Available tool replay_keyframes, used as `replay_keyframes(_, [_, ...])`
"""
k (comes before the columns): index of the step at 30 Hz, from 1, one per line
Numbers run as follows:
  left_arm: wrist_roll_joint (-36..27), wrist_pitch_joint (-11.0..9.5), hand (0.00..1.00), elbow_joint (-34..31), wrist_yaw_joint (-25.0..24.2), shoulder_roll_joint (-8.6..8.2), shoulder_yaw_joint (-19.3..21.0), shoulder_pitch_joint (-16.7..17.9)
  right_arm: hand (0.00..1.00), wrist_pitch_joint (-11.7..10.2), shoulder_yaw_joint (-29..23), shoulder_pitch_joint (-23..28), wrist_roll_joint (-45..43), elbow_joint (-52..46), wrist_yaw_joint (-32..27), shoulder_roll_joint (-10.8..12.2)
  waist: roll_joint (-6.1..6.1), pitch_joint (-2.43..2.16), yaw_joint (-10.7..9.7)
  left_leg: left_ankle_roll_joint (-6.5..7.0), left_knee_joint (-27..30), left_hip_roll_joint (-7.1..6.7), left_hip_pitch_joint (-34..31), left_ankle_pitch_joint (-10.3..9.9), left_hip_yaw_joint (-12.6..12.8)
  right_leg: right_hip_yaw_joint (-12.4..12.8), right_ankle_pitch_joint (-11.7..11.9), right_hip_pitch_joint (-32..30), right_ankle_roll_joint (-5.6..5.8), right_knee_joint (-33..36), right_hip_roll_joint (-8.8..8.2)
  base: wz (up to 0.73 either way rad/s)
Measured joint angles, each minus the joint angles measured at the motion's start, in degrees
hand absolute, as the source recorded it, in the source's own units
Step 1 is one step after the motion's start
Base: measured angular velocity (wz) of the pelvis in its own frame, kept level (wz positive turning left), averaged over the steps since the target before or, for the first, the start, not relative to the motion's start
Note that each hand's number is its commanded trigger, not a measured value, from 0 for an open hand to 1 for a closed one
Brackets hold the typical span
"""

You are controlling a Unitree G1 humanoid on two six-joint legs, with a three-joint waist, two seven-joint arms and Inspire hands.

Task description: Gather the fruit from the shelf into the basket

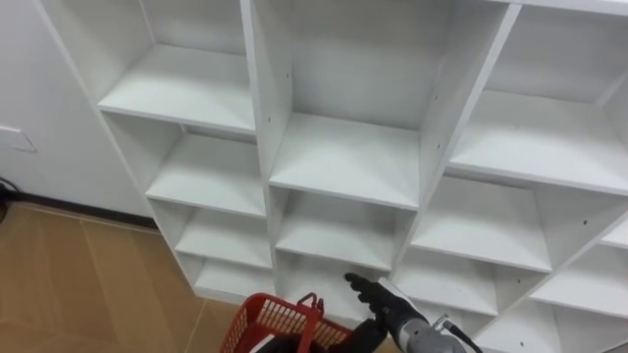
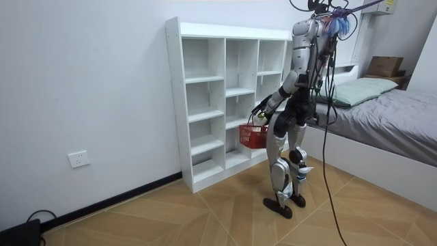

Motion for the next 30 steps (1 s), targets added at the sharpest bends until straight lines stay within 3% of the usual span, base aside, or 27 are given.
replay_keyframes(4, [0.12,-0.02,1.00,-1.33,2.18,0.04,3.01,1.58,0.00,-0.50,-3.98,3.99,3.64,-6.38,-2.79,-0.17,-0.22,-0.38,-0.26,-0.02,-0.19,-0.09,0.39,0.01,-0.15,0.50,-0.01,0.28,0.04,-0.34,0.17,0.01])
replay_keyframes(10, [0.50,-1.32,1.00,-1.67,5.74,0.68,8.88,4.43,0.00,-2.83,-8.67,8.20,15.09,-7.35,-4.09,-1.53,-0.01,-0.40,-1.54,-0.10,-2.16,0.03,2.63,-0.06,0.40,1.54,-0.02,1.55,0.07,-0.38,0.32,-0.05])
replay_keyframes(16, [1.34,-4.35,1.00,3.50,9.37,0.88,15.08,5.15,0.00,-4.39,-13.36,13.65,21.72,-6.56,-5.94,-3.72,0.72,0.09,-1.84,-0.15,-2.26,0.15,4.37,-0.51,1.17,2.40,-0.08,2.88,0.17,-0.38,0.39,-0.08])
replay_keyframes(23, [2.58,-5.98,1.00,13.50,12.24,0.87,21.96,5.98,0.00,-5.58,-17.64,14.76,26.92,5.94,-6.15,-3.86,1.02,-0.29,-2.81,-0.21,-1.98,0.21,4.95,-0.99,1.91,4.93,-0.23,3.13,0.25,-0.35,0.70,-0.08])
replay_keyframes(30, [3.32,-6.67,1.00,21.95,16.36,0.29,26.98,6.09,0.00,-5.66,-18.64,15.68,34.57,17.38,-5.04,-3.82,1.17,-0.32,-2.59,-0.03,-1.96,0.52,5.94,-1.44,4.06,6.76,-0.40,3.00,0.31,-0.41,0.79,-0.14])
